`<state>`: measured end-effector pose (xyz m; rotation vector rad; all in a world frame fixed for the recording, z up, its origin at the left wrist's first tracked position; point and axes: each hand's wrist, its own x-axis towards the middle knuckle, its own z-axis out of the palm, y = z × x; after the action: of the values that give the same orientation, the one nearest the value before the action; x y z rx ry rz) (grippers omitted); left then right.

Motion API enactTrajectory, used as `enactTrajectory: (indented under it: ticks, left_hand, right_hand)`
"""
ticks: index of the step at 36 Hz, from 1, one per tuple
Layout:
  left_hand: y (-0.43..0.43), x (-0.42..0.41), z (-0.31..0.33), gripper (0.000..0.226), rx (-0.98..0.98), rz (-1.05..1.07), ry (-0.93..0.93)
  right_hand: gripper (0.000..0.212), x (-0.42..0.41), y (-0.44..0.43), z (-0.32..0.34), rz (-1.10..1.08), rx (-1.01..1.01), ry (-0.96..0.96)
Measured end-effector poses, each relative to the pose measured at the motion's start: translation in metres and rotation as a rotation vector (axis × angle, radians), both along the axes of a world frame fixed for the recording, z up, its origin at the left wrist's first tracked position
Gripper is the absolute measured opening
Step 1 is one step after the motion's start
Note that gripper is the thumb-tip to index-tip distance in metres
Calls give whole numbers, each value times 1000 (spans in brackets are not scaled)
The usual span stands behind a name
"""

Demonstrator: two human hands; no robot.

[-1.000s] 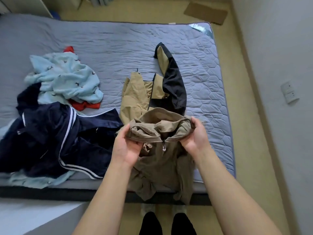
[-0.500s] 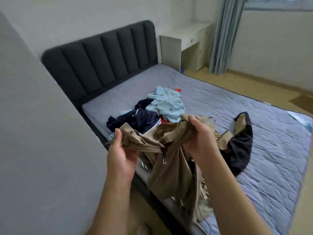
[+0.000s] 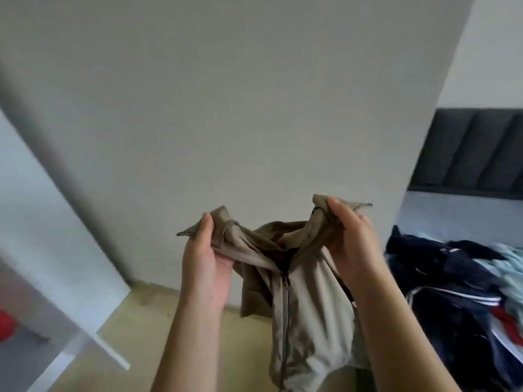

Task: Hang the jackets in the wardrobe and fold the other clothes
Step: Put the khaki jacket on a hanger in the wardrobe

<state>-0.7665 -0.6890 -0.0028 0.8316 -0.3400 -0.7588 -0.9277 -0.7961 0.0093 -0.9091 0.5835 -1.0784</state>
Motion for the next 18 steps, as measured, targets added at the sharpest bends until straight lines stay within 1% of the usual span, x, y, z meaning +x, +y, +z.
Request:
enactTrajectory:
  ticks: [3,5,8,10,12,13,15,18]
  left_hand:
    - [73,42,2,35,-14,124,-25]
    - [123,66,2,27,1,211,-19]
    - [195,104,0,29,66,376,27]
    - [242,128,-1,25,72,495,88]
    - [289,149,-1,24,67,585,110]
    - [314,158,-2,25,60,626,116]
    - [361,177,-2,28,53,706,135]
    - [419,209,-7,28,45,767,165]
  right_hand:
    - [16,59,49,3,162,-22,14]
    - [20,97,87,3,247,-23,29]
    - [33,150,148,0,337,-11,52]
    - [29,184,190,-3,375,9,58]
    - [17,218,230,-3,410,20,66]
    - [16,235,250,-3,436,13,76]
    - [20,268,289,-1,506,-20,98]
    - [25,313,345,-1,640,-79,135]
